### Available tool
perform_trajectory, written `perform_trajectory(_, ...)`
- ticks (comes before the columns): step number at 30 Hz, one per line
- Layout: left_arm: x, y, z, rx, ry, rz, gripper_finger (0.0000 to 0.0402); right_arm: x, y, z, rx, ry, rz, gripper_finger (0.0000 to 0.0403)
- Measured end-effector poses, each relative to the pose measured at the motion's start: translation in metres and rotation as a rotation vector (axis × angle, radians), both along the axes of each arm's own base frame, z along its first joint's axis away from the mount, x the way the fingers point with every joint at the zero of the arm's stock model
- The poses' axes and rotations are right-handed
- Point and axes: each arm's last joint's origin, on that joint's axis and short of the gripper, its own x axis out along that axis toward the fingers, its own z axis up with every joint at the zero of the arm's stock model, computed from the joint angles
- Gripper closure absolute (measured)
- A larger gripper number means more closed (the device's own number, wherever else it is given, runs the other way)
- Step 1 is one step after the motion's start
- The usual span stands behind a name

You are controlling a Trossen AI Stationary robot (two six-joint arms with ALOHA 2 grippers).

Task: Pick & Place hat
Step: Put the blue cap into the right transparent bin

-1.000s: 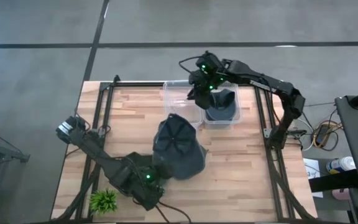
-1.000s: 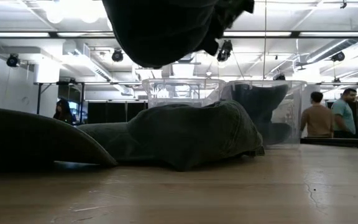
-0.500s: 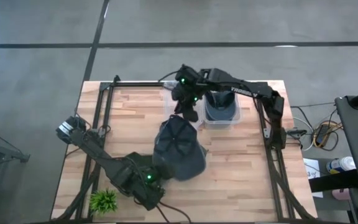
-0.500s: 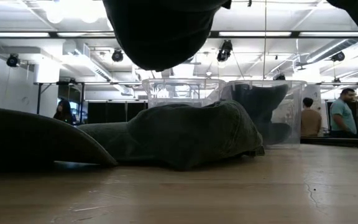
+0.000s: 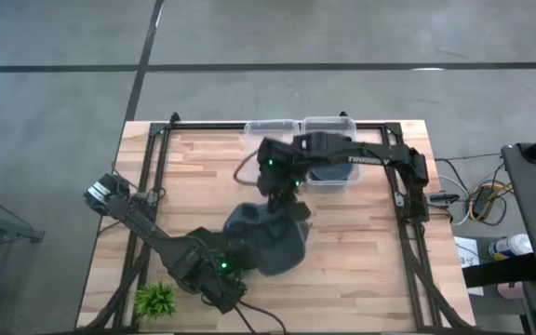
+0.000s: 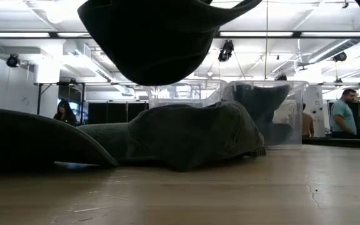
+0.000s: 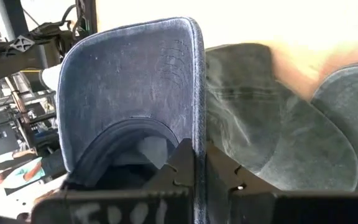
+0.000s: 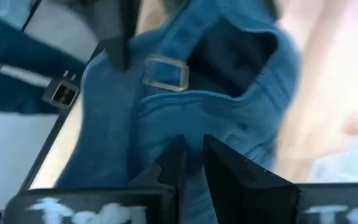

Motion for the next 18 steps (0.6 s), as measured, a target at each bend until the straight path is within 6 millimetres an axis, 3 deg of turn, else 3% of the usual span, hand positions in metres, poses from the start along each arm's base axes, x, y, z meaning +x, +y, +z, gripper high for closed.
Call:
perform_trajectory(8, 0.003, -0.002, 0.002, -0.023, -0.034, -0.003, 0.039, 0.006, 0.032, -0.027, -0.037, 0.101, 0.059, 0.0351)
perform_trajectory(18, 0.003, -0.002, 0.003, -0.012, -0.047, 0.007, 0.039, 0.004, 0.038, -0.066, -0.021, 0.217, 0.009, 0.0351)
